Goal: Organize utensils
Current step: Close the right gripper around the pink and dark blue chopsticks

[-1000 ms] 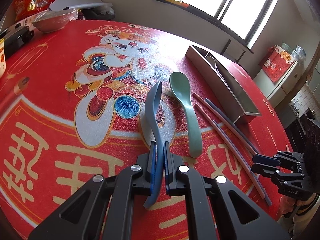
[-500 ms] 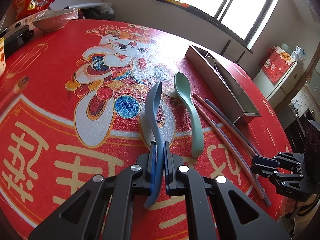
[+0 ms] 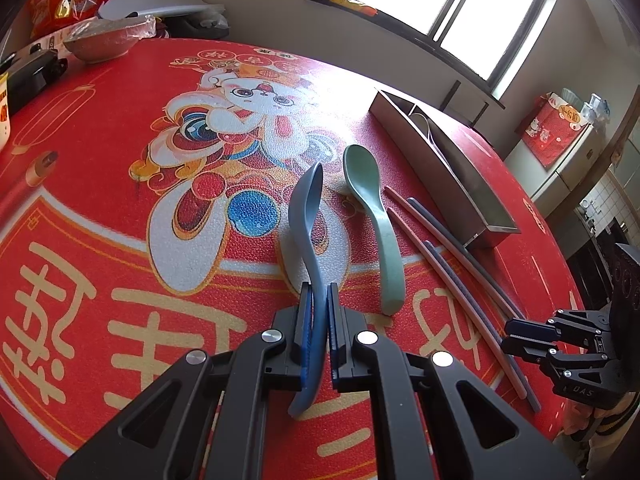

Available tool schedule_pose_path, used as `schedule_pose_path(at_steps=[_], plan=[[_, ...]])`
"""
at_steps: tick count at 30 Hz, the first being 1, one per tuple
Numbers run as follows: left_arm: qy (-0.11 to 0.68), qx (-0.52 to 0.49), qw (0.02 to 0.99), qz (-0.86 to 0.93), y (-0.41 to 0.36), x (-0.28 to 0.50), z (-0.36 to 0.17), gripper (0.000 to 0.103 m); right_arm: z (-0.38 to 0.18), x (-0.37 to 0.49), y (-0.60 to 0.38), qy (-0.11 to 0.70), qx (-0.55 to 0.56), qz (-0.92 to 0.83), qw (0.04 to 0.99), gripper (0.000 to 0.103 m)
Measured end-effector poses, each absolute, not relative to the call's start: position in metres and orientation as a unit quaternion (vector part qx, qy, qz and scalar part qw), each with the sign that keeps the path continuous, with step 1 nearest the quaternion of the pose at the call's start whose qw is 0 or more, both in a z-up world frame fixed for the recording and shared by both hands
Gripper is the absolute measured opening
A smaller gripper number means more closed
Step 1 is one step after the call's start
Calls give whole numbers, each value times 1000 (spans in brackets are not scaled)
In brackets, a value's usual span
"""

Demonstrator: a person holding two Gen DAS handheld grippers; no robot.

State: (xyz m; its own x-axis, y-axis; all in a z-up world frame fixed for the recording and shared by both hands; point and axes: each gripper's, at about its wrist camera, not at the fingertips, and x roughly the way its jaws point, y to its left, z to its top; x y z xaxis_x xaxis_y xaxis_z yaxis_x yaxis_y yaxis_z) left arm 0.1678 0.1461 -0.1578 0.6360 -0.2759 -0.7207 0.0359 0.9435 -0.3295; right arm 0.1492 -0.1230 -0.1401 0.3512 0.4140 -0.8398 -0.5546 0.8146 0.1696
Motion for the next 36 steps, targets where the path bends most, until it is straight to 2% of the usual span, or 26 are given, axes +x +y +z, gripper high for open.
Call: schedule_pose_path(at_steps=[20, 26, 36], plan=[[417, -143, 893, -88, 146, 167, -158, 7, -140, 145, -122, 474, -86, 279, 830, 18], [417, -143, 893, -88, 146, 167, -158, 7, -144, 148, -127, 475, -74, 272, 834, 11], [417, -141, 893, -87, 145, 167, -158, 7, -145, 153, -121, 458, -83, 286, 838, 8]])
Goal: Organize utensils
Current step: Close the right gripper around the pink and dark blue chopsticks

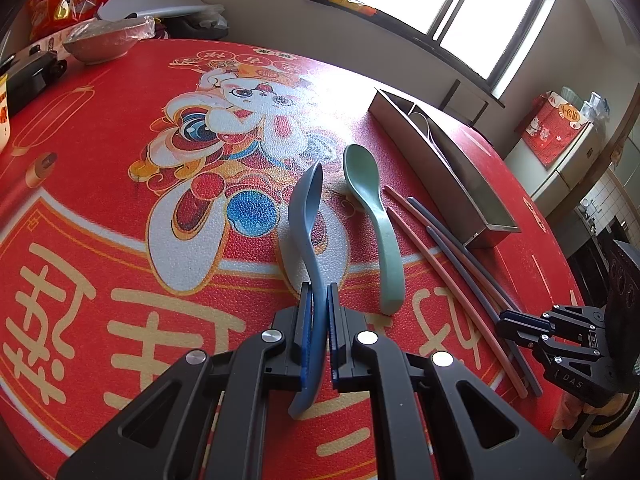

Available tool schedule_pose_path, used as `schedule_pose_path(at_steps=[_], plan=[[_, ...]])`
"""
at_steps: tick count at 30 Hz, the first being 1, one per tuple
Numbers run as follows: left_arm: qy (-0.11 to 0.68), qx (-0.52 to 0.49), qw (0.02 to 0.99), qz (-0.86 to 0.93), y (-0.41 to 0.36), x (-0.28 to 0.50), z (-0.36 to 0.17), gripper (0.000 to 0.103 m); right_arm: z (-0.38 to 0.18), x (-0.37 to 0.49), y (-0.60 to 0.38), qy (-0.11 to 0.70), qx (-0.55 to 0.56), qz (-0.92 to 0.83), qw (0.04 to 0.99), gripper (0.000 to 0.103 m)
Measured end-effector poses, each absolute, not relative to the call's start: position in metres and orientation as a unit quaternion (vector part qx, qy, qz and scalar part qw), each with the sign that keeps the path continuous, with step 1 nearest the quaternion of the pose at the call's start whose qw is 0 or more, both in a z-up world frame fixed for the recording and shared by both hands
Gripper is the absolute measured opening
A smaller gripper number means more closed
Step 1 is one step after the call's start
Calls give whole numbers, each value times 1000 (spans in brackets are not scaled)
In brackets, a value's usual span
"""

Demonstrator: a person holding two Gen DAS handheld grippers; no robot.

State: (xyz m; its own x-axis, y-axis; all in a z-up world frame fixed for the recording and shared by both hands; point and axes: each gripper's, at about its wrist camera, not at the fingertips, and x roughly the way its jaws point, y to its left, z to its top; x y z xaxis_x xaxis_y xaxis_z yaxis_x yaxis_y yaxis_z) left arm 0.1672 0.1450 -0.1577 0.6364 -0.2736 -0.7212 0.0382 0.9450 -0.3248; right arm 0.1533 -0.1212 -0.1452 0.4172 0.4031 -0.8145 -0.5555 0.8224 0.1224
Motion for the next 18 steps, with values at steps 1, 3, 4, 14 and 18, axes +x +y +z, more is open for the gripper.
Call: schedule_pose_path(at_steps=[1, 3, 4, 14, 18], plan=[[417, -141, 894, -87, 145, 167, -158, 7, -145, 154, -121, 457, -83, 288, 838, 8], [417, -141, 893, -87, 145, 167, -158, 7, -145, 154, -120, 453, -85, 290, 838, 8], [417, -141, 893, -87, 145, 167, -158, 7, -145, 154, -120, 451, -87, 291, 839, 8], [417, -142, 893, -87, 145, 167, -158, 7, -145, 149, -117, 446, -109, 286, 841, 8], [418, -141, 893, -87, 144, 167, -157, 7, -145, 143, -119, 438, -118, 284, 845, 7]])
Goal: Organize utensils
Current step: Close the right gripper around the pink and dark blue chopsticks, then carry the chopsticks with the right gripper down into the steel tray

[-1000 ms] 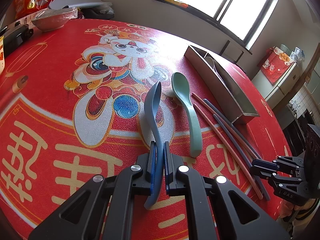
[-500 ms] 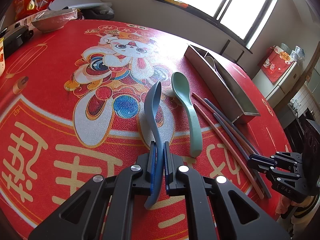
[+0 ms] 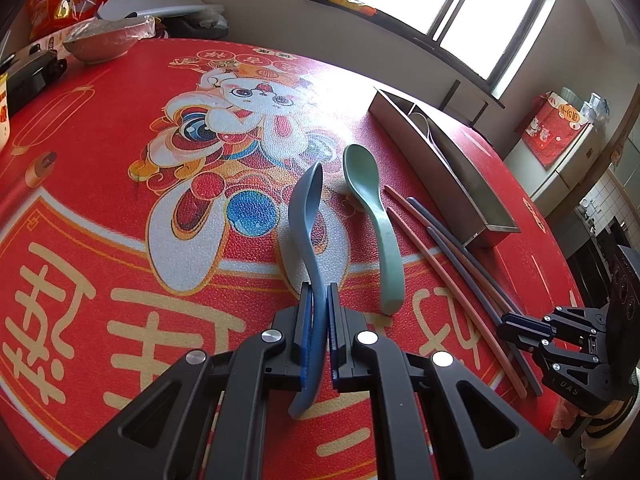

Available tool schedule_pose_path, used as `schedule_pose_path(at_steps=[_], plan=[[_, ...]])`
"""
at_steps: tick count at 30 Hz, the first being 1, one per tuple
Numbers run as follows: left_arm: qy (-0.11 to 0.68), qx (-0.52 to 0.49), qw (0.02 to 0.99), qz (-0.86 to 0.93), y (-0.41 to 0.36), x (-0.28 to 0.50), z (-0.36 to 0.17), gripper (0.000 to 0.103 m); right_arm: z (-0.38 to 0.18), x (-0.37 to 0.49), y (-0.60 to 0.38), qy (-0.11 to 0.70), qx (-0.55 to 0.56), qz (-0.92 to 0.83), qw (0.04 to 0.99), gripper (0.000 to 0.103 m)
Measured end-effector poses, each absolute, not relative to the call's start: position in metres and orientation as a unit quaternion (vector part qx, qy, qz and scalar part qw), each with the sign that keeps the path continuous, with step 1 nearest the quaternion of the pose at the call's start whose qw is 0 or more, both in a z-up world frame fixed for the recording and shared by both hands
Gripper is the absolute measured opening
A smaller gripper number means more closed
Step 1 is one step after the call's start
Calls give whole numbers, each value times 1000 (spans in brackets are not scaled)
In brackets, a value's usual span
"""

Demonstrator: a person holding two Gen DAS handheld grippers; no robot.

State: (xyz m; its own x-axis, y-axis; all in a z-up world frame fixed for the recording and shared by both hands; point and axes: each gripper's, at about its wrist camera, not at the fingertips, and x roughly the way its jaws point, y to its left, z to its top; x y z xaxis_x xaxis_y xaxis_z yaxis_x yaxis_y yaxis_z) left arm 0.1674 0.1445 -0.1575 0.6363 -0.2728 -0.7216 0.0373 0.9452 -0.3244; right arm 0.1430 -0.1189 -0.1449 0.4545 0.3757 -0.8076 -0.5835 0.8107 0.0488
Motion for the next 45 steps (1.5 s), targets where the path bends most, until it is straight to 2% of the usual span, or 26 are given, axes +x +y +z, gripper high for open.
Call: schedule_pose_path(at_steps=[15, 24, 33, 45], plan=[[417, -145, 893, -88, 145, 167, -157, 7, -118, 152, -124, 411, -61, 312, 854, 6], [416, -152, 892, -85, 147, 167, -158, 8, -84, 230, -133, 399, 23, 272, 875, 6], [416, -154, 892, -83, 148, 166, -159, 8, -111, 323, -127, 457, 132, 194, 858, 6], [417, -156, 892, -83, 148, 167, -159, 8, -135, 346, -117, 501, 194, 180, 824, 6]])
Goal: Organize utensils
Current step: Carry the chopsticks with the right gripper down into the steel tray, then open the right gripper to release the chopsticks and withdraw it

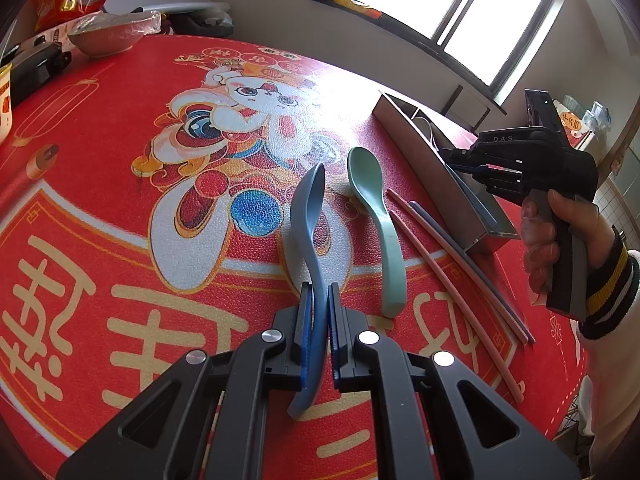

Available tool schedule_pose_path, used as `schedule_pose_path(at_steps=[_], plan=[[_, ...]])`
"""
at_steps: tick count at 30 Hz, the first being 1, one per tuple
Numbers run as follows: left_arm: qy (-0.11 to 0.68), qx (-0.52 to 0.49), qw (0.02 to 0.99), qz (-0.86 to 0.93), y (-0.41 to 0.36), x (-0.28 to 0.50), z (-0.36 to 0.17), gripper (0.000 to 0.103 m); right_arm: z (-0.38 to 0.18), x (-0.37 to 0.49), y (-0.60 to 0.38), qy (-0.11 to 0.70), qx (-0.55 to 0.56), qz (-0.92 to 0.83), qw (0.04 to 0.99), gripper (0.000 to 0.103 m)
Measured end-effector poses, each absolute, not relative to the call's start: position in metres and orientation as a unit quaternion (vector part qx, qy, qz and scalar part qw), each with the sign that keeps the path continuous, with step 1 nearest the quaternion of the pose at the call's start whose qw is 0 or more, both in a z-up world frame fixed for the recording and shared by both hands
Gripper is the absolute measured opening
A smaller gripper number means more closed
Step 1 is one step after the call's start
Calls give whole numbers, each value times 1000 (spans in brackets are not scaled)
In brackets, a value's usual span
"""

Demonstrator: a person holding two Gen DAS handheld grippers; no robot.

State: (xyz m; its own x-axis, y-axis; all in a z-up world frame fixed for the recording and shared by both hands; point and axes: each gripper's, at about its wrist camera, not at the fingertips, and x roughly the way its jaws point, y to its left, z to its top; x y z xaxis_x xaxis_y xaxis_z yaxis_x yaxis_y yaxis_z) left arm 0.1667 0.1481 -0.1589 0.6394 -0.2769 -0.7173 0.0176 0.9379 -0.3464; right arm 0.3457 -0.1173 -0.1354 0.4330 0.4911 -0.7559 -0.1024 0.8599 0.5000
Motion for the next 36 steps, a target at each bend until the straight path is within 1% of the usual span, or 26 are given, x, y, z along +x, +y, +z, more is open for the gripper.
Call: schedule_pose_path(at_steps=[7, 10, 19, 20, 21, 22, 23, 24, 26, 30, 33, 36], plan=[[417, -155, 892, -82, 148, 167, -159, 8, -139, 345, -119, 506, 201, 198, 815, 8], [417, -154, 892, -82, 148, 167, -159, 8, -135, 339, -124, 495, 200, 206, 820, 8], [417, -151, 893, -79, 147, 167, -158, 7, -108, 301, -147, 418, 102, 214, 877, 9], [417, -149, 893, -78, 147, 167, -158, 7, -107, 296, -149, 410, 90, 217, 881, 12], [417, -147, 894, -77, 146, 167, -158, 7, -107, 292, -152, 404, 79, 219, 885, 24], [417, -145, 894, -76, 145, 167, -157, 7, -106, 287, -155, 397, 71, 220, 888, 31], [417, -144, 894, -76, 145, 167, -157, 7, -106, 283, -158, 388, 64, 222, 892, 44], [417, -143, 894, -75, 144, 167, -157, 7, -105, 279, -160, 380, 55, 225, 895, 47], [417, -142, 895, -73, 143, 167, -156, 7, -105, 272, -165, 370, 38, 230, 899, 48], [417, -137, 896, -68, 141, 167, -156, 7, -108, 265, -179, 353, 57, 246, 901, 59], [417, -135, 896, -65, 142, 167, -156, 7, -113, 264, -192, 344, 89, 254, 900, 63], [416, -134, 897, -59, 142, 166, -155, 7, -116, 267, -202, 348, 111, 263, 893, 64]])
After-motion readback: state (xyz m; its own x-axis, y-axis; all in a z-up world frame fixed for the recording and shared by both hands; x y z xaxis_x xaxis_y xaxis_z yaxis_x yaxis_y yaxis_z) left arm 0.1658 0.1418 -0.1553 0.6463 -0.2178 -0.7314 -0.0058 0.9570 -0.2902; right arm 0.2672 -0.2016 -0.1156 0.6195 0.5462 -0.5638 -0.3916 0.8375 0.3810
